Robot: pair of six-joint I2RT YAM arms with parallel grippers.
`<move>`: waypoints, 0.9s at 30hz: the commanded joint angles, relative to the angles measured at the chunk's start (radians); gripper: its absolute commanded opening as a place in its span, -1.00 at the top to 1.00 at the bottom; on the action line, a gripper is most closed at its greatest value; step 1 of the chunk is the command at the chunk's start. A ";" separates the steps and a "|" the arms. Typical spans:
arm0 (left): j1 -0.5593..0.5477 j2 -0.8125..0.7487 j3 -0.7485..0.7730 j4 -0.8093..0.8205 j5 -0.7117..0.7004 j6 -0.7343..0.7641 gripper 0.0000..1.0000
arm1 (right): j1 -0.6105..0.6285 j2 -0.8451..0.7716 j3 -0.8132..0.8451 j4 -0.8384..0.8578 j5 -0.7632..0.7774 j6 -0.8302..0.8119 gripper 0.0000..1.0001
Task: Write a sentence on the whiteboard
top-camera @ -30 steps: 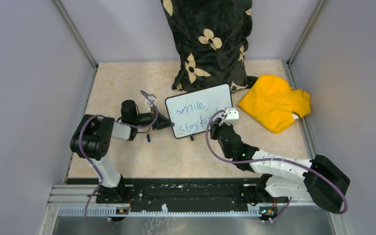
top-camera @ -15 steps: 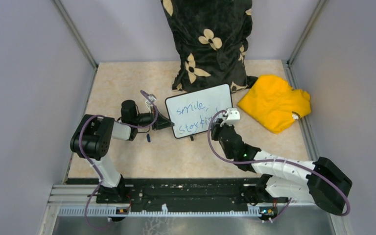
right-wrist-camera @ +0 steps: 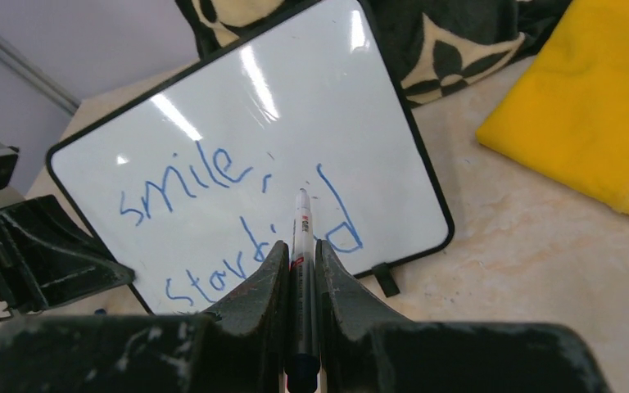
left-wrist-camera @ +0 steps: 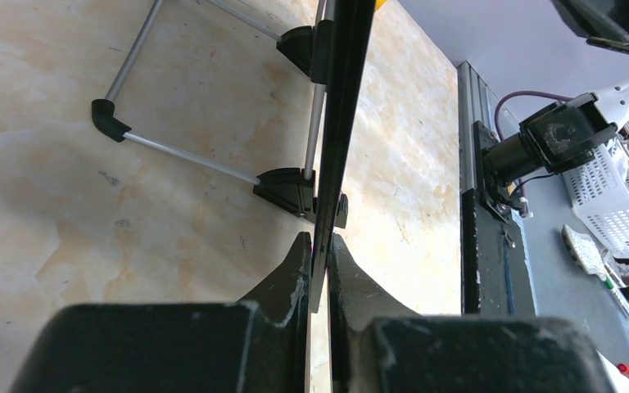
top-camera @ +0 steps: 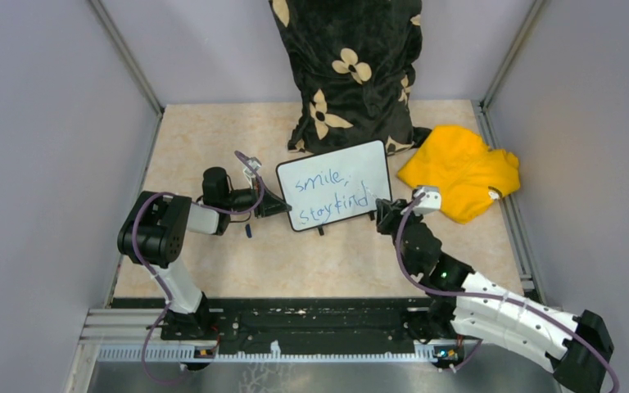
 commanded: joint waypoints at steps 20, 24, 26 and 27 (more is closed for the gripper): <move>-0.003 0.032 0.006 -0.068 -0.015 0.004 1.00 | -0.108 -0.008 -0.170 0.171 0.002 0.120 1.00; -0.003 0.032 0.006 -0.069 -0.016 0.004 1.00 | -0.120 0.038 -0.156 0.197 -0.024 0.127 1.00; -0.003 0.032 0.007 -0.068 -0.016 0.004 1.00 | -0.127 0.055 -0.149 0.198 -0.034 0.132 1.00; -0.003 0.031 0.007 -0.069 -0.016 0.004 1.00 | -0.129 0.062 -0.147 0.199 -0.039 0.134 1.00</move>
